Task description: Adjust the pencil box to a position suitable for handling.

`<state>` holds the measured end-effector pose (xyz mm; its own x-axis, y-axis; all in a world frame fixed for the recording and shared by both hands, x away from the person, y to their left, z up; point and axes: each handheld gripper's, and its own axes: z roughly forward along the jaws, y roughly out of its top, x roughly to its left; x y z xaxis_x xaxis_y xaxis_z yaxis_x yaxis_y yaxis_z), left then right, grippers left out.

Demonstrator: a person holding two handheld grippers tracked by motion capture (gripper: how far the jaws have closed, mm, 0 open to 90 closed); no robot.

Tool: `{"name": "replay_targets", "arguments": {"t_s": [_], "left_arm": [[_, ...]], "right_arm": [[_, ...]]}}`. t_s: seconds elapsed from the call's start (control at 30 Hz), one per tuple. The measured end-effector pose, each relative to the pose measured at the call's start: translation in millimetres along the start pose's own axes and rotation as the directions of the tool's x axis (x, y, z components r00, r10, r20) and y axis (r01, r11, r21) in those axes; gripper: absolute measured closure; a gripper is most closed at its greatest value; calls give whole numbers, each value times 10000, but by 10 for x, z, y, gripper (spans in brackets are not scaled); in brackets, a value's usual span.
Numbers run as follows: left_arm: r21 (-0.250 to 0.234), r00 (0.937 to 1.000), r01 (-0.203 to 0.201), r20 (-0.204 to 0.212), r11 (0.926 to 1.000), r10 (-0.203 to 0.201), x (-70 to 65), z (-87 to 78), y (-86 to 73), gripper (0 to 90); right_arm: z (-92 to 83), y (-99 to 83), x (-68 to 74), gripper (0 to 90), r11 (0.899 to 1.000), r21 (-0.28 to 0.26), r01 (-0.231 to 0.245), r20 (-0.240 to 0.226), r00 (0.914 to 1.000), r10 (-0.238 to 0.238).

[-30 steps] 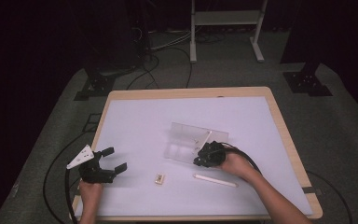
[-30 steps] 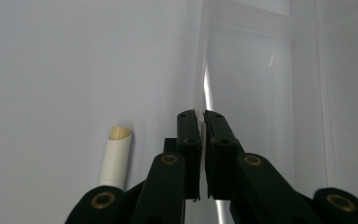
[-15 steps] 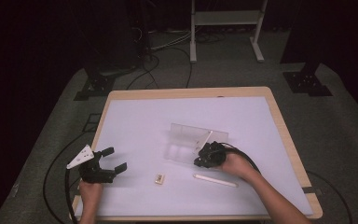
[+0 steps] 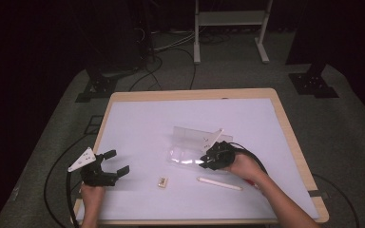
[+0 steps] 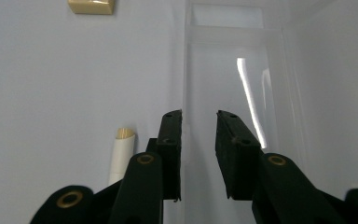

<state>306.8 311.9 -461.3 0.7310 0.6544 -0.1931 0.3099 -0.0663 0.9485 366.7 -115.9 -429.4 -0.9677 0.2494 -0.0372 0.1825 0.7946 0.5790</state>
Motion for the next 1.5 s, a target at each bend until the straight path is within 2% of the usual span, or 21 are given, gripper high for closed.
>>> {"name": "replay_targets", "arguments": {"t_s": [0.33,0.53,1.1,1.27,1.5], "left_arm": [[-12,10000,28,-5,10000,-28,-1,1,0,0],[-10,10000,41,-8,10000,-41,-1,2,-1,0],[40,10000,2,-19,10000,-2,-4,1,1,0],[105,10000,-25,-24,9999,25,-6,-2,3,0],[95,10000,-38,-23,9999,38,-9,-1,2,0]], "right_arm": [[-173,-57,23,626,9991,-288,-310,128,9994,314],[-251,-156,36,605,9973,-390,-626,190,9978,633],[-424,-392,94,560,9936,-592,-962,448,9941,989],[-471,-464,117,486,9904,-675,-1208,569,9906,1247],[-570,-597,139,427,9840,-857,-1561,830,9831,1632]]}}
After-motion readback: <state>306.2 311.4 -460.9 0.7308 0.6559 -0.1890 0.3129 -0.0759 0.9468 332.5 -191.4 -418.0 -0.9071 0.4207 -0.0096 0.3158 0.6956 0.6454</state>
